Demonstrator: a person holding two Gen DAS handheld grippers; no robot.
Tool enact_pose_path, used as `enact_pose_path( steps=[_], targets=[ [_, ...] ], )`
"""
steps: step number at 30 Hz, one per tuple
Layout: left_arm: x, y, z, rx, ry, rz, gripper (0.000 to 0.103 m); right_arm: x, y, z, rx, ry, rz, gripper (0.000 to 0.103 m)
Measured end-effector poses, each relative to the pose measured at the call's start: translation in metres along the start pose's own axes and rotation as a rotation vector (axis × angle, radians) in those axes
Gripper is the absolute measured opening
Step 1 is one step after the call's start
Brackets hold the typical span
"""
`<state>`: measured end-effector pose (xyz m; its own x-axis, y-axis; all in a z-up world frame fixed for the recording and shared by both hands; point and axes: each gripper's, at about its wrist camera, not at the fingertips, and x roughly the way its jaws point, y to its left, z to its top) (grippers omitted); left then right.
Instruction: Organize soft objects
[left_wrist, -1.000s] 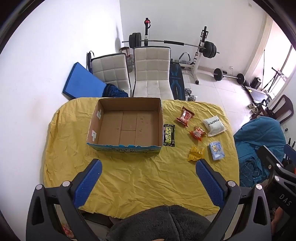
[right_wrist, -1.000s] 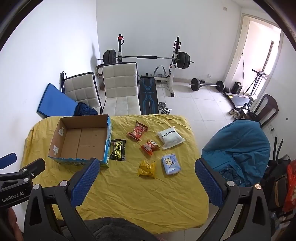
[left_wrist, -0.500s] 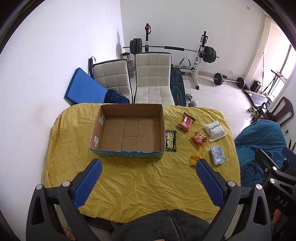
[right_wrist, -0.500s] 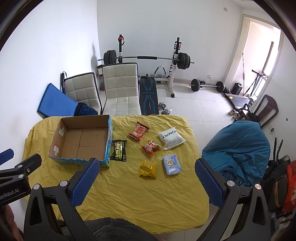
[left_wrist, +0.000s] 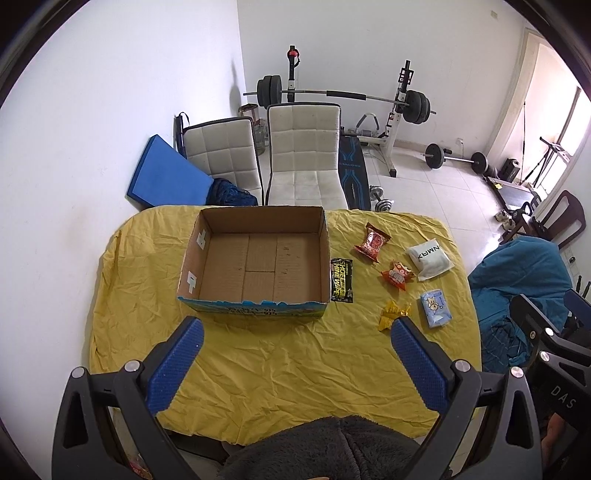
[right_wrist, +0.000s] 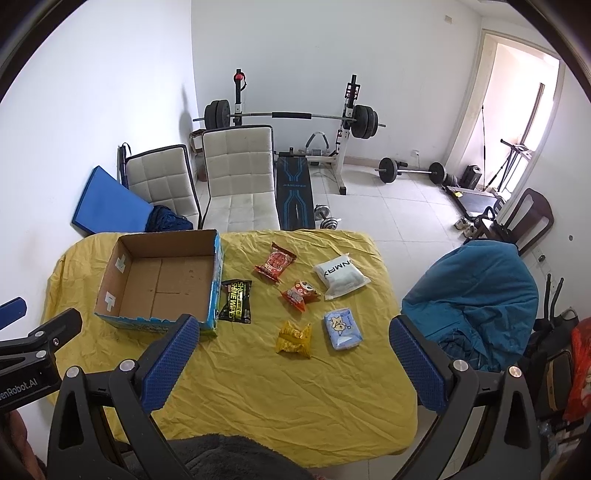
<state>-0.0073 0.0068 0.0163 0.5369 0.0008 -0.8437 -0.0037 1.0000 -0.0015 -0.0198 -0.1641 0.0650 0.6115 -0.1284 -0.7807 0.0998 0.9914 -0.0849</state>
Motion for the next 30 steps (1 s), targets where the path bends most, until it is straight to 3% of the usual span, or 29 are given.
enact_pose_path(
  steps=[30],
  targets=[
    [0.008,0.009,-0.001,-0.001,0.015,0.001,0.103,0.006,-0.001,-0.001,0.016,0.001,0.014,0.103]
  ],
)
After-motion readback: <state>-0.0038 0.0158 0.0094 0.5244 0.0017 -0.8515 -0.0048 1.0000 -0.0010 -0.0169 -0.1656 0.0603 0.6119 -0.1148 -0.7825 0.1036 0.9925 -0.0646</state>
